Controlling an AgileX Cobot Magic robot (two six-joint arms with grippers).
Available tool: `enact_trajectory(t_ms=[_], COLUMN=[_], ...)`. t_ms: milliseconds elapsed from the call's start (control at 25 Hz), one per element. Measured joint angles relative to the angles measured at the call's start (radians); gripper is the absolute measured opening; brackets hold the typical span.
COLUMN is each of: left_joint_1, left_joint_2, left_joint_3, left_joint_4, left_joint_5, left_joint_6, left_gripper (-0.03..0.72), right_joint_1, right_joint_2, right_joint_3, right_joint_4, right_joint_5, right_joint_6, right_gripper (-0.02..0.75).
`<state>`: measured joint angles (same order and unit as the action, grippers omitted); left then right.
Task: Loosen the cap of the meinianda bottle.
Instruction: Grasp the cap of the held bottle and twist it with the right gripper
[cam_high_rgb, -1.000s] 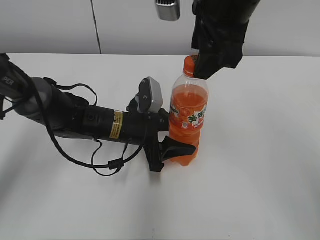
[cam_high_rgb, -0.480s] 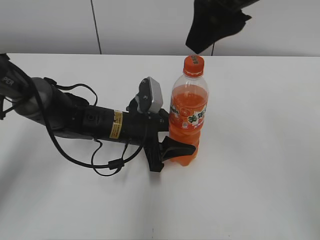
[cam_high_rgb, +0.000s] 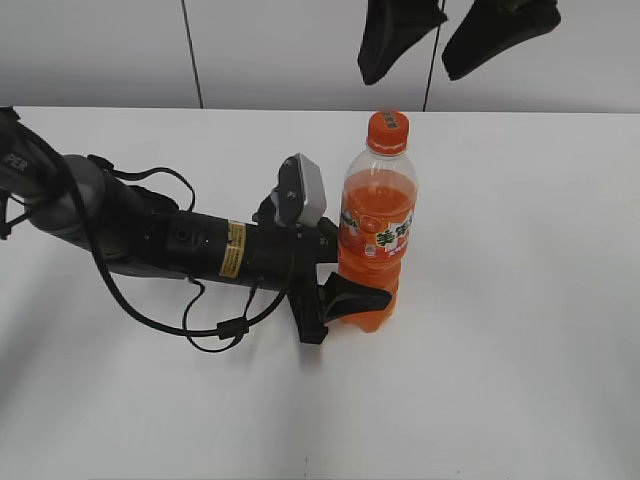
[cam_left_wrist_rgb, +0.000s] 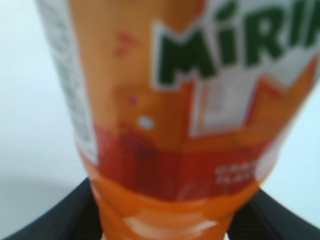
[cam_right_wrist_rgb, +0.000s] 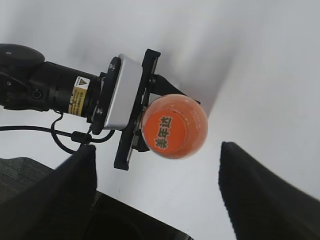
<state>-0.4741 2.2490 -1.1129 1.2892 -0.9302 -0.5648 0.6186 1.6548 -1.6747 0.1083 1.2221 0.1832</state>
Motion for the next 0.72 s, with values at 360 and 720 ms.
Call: enact_trajectory(t_ms=[360,720], left_joint_1=[0.0,0.0], left_joint_2=[0.0,0.0], left_joint_3=[0.0,0.0], left_joint_4=[0.0,0.0], left_joint_5=[0.0,0.001], left_joint_6=[0.0,0.0], left_gripper=[0.41,0.41], right_joint_1=[0.0,0.0], right_joint_2=[0.068,0.107], right_joint_3=[0.0,0.0], right_joint_4=[0.006,-0.003], right_joint_5=[0.0,0.0], right_joint_6=[0.004,0.005], right_gripper=[0.541,0.479])
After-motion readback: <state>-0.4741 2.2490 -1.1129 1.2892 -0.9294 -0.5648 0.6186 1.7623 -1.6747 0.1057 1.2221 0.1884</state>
